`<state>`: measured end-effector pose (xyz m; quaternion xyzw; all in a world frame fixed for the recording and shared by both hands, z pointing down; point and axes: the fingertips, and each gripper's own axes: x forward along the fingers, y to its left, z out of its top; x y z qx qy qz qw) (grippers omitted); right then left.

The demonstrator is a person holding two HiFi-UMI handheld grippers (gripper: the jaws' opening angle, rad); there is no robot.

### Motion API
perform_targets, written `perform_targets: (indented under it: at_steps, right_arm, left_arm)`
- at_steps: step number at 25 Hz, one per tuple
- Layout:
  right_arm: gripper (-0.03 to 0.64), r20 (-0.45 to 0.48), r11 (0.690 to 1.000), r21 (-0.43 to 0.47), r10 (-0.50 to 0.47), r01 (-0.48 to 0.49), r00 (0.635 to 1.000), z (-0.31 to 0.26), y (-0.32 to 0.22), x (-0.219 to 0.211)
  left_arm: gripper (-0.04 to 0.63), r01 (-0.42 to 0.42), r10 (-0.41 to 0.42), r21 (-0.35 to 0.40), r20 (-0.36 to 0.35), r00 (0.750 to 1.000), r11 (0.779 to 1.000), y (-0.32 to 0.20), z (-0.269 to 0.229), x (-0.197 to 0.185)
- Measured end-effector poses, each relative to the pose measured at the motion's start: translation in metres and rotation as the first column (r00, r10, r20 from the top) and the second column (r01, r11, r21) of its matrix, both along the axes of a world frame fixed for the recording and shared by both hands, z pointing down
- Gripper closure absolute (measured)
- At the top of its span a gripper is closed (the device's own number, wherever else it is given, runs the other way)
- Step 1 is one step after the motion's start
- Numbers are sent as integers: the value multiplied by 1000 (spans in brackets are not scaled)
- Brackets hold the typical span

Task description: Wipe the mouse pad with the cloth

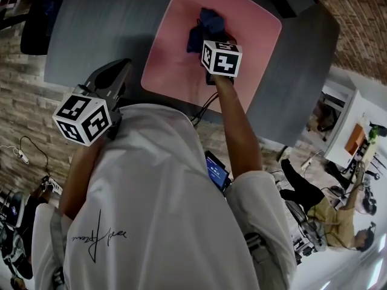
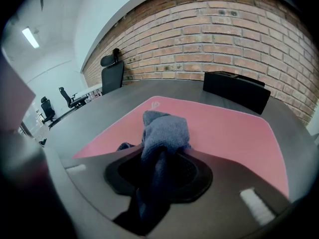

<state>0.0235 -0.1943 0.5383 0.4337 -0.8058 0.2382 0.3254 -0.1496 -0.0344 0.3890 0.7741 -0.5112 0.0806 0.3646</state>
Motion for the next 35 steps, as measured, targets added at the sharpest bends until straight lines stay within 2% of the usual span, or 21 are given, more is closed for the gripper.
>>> perform_targets:
  at_steps: [35]
  right_arm:
    - [500,-11,994,2,110,-110,994,1,-5,86]
  left_arm:
    - [581,-22,22,-20,-5,1000,1000,-6,6,12]
